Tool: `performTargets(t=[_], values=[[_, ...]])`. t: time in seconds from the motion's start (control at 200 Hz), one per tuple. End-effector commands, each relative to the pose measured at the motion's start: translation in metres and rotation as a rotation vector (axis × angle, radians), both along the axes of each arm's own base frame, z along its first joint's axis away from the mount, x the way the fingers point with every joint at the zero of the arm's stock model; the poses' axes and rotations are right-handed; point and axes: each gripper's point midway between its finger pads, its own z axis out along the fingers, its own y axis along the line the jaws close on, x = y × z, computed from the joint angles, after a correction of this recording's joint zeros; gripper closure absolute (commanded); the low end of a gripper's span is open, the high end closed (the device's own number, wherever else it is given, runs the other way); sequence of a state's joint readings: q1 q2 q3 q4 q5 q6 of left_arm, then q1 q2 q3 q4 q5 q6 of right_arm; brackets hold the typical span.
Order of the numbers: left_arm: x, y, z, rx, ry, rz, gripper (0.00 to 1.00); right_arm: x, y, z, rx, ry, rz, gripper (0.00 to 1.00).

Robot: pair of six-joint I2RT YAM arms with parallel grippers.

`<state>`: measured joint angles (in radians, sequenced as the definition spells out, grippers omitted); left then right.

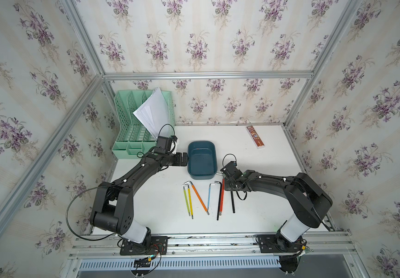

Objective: Put the hex key on the desktop into the storage box
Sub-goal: Pick up the Allen key from the center of the board, then place the Allen key in the storage box.

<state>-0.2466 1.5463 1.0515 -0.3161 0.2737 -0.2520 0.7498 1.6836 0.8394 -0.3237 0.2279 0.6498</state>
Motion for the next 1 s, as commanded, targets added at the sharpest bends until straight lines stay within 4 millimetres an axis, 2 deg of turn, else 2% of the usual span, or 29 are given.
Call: performTargets(t=[0.0,0.245,0.445,0.779,0.994], values=[[-0.001,0.004,0.002,0.014,0.006,0.019,0.01,-0.038,-0.020,-0.022,-0.067,0.171,0.014,1.00],[-0.006,0.007,0.004,0.019,0.011,0.032,0.01,-0.028,-0.022,-0.009,-0.074,0.119,0.003,1.00],[-0.006,0.007,0.009,0.010,0.005,0.040,0.01,-0.012,-0.016,0.019,0.004,0.031,-0.005,1.00],[-0.008,0.007,0.023,-0.007,-0.023,0.048,0.01,0.011,-0.019,0.066,0.115,-0.087,-0.015,1.00],[-0.004,0.015,0.023,0.017,-0.031,0.099,0.01,0.026,-0.021,0.102,0.112,-0.170,-0.011,1.00]])
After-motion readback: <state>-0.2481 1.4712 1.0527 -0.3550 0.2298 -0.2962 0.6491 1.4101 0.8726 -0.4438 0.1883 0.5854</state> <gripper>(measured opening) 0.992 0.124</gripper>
